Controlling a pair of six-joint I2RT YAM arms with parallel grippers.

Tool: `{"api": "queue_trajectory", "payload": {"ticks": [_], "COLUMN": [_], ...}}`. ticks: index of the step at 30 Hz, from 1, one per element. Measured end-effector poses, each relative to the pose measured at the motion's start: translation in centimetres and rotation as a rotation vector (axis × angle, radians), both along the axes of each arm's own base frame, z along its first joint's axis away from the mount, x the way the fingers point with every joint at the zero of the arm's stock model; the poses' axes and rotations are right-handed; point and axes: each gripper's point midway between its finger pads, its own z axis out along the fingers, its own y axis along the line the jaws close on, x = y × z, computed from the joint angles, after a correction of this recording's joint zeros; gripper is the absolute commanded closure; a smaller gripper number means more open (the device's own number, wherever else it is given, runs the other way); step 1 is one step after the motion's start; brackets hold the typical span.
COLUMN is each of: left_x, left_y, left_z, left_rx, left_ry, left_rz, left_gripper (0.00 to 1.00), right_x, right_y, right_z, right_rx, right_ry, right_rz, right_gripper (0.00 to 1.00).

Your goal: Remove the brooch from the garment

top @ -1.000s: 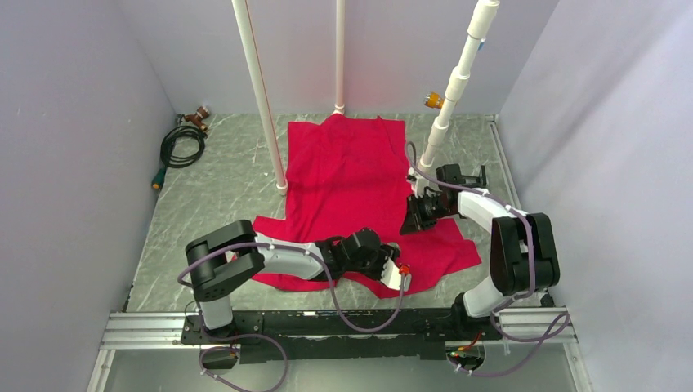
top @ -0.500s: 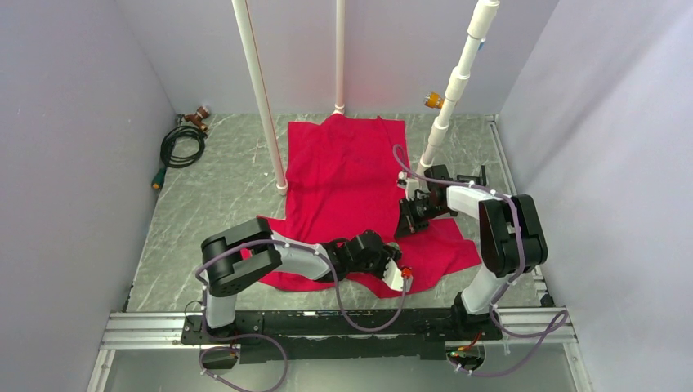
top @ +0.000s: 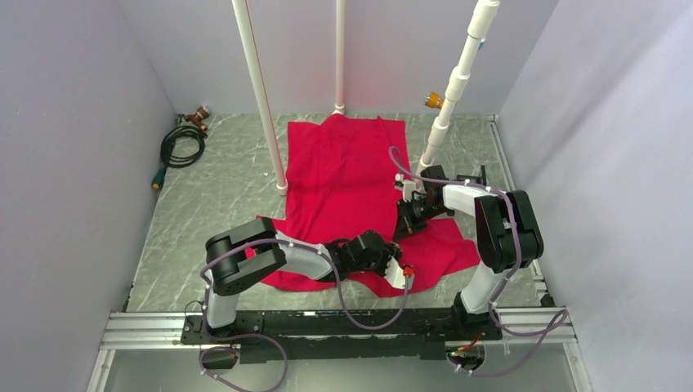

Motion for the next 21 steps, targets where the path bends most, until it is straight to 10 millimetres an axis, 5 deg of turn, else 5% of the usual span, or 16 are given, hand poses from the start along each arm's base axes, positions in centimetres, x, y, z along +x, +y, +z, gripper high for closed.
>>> {"api": "queue_trajectory", "payload": {"ticks": [12, 21], "left_x": [1.1, 2.5], "left_y": [0.1, 0.1], "left_z": [0.6, 1.7], "left_rx": [-0.022, -0.064], "left_ry": [-0.021, -0.051], "left_rz": [0.035, 0.073], "left_gripper": [0.59, 0.73], "right_x": [-0.3, -0.5], "right_y": [0.9, 1.3], "right_z": [0.1, -0.2], "right_rx": [0.001, 0.005], "right_ry": [-0.005, 0.022], "right_rz": [0.043, 0.058], "right_gripper": [1.0, 1.0]}}
